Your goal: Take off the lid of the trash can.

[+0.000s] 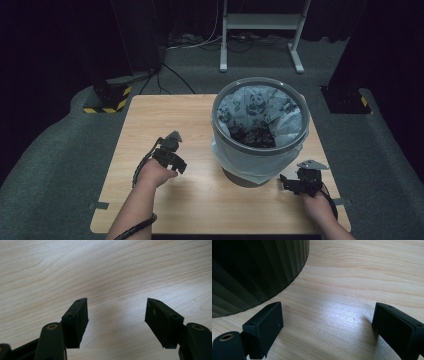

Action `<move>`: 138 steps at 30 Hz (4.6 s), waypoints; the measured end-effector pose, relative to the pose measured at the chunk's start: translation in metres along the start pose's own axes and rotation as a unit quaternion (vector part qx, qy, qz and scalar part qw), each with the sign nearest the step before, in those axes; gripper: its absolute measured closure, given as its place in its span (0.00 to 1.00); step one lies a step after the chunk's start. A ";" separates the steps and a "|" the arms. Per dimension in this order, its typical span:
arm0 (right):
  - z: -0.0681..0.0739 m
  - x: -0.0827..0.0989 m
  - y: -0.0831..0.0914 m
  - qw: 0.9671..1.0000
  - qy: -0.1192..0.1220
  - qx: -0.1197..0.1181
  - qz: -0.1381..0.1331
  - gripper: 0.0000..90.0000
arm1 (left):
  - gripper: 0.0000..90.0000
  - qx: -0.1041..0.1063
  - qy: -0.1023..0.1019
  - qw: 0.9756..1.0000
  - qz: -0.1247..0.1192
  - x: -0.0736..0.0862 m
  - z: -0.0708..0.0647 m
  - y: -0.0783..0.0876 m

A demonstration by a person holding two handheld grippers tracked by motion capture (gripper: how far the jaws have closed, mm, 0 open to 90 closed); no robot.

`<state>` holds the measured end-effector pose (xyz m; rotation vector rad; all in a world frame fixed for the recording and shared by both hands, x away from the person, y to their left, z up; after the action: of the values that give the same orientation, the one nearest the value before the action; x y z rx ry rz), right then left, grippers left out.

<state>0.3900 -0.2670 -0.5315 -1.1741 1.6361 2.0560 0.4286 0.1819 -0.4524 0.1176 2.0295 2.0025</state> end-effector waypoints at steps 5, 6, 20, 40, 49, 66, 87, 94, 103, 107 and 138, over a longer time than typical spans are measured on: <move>0.000 0.000 0.000 1.000 0.002 0.002 -0.002 0.11 | 0.42 -0.010 -0.012 1.000 0.022 0.003 0.002 0.010; 0.000 0.000 0.000 1.000 0.002 0.002 -0.002 0.11 | 0.43 -0.016 -0.015 1.000 0.020 0.003 0.003 0.013; 0.000 -0.001 -0.002 1.000 0.004 -0.002 -0.002 0.11 | 0.48 -0.003 0.006 1.000 0.001 -0.011 0.007 0.074; 0.000 -0.001 -0.001 1.000 0.003 -0.002 -0.001 0.11 | 0.49 -0.011 0.026 1.000 0.007 -0.035 -0.002 0.141; 0.000 -0.001 -0.001 1.000 0.003 -0.003 -0.001 0.11 | 0.49 -0.016 0.047 0.999 0.014 -0.047 -0.005 0.171; 0.000 -0.001 -0.001 1.000 0.002 -0.003 0.000 0.11 | 0.48 -0.029 0.004 0.999 0.012 -0.077 -0.048 0.210; 0.000 -0.001 -0.001 1.000 0.004 -0.005 0.001 0.11 | 0.51 -0.045 -0.025 0.999 0.004 -0.107 -0.093 0.232; 0.000 -0.001 -0.001 1.000 0.004 -0.005 0.001 0.11 | 0.51 -0.039 -0.038 0.998 -0.003 -0.113 -0.107 0.228; 0.001 -0.001 -0.001 1.000 0.005 -0.006 0.000 0.11 | 0.52 -0.037 -0.037 0.999 -0.007 -0.120 -0.114 0.222; 0.001 -0.001 -0.001 1.000 0.005 -0.007 0.000 0.11 | 0.56 -0.037 -0.032 0.999 -0.004 -0.121 -0.116 0.217; 0.001 -0.001 -0.002 1.000 0.006 -0.007 0.000 0.11 | 0.81 -0.037 0.008 0.999 -0.029 -0.123 -0.121 0.226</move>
<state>0.3915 -0.2656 -0.5315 -1.1923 1.6306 2.0677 0.4830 0.0402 -0.2119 0.0268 1.9427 2.0456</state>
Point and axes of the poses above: each handheld gripper's, and its own axes: y roughly backward along the jaws, x roughly out of its underside, z roughly to its left, the point moved 1 cm from there along -y, roughly forward along the jaws, and after that the axes turned 4 degrees about -x, right-handed, at the moved point
